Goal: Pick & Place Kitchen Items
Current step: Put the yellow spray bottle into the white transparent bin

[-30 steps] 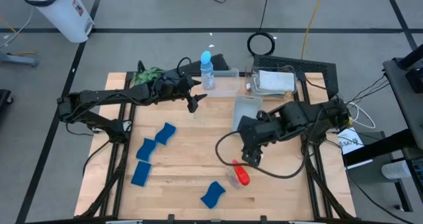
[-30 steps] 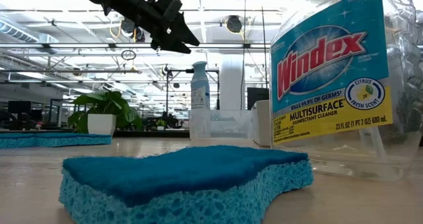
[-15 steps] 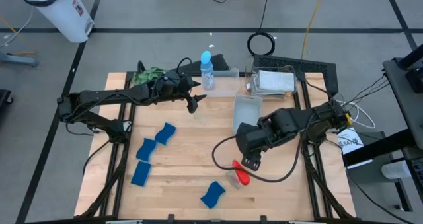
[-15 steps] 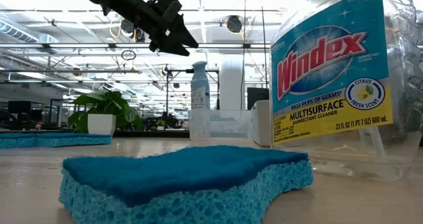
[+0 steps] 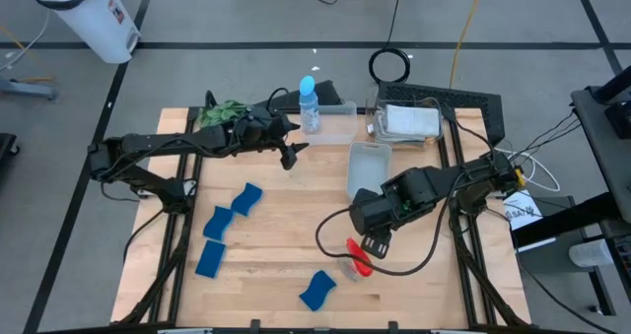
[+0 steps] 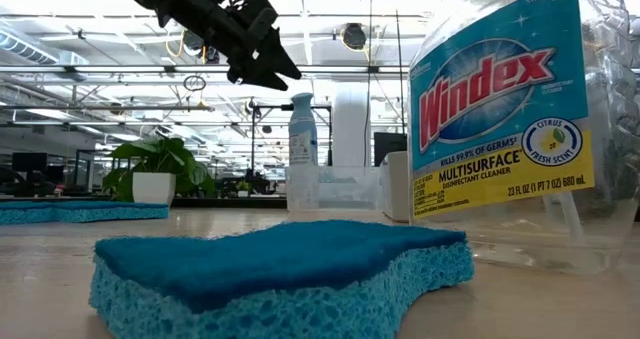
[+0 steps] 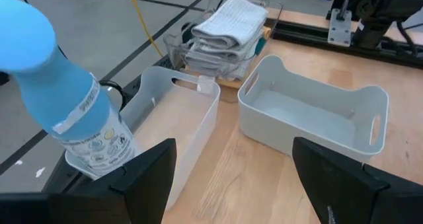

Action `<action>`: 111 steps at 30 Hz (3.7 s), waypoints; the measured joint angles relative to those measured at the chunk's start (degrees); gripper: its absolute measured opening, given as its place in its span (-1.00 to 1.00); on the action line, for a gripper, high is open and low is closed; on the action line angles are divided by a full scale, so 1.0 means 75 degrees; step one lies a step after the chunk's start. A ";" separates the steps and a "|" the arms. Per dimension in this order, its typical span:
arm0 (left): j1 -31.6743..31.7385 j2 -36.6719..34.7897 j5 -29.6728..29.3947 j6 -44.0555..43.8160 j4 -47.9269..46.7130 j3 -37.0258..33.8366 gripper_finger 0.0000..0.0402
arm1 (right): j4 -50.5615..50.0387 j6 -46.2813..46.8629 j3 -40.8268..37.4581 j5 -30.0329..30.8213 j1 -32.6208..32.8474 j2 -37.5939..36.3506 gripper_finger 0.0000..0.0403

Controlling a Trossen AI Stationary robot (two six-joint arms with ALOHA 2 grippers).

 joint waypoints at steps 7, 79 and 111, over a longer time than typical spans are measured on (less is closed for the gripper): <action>0.0000 0.0008 0.0000 -0.0037 0.0031 0.0000 0.53 | -0.0003 -0.0380 -0.0012 0.0011 -0.0012 -0.0105 -0.58; 0.0000 0.0005 -0.0003 0.0348 0.0222 0.0000 0.53 | 0.0689 -0.8024 0.2136 -0.1239 -0.8362 0.1074 -0.66; 0.0000 0.0002 -0.0003 0.0290 0.0224 0.0000 0.53 | 0.1976 -0.7965 0.1022 -0.0391 -0.7392 0.1192 -0.62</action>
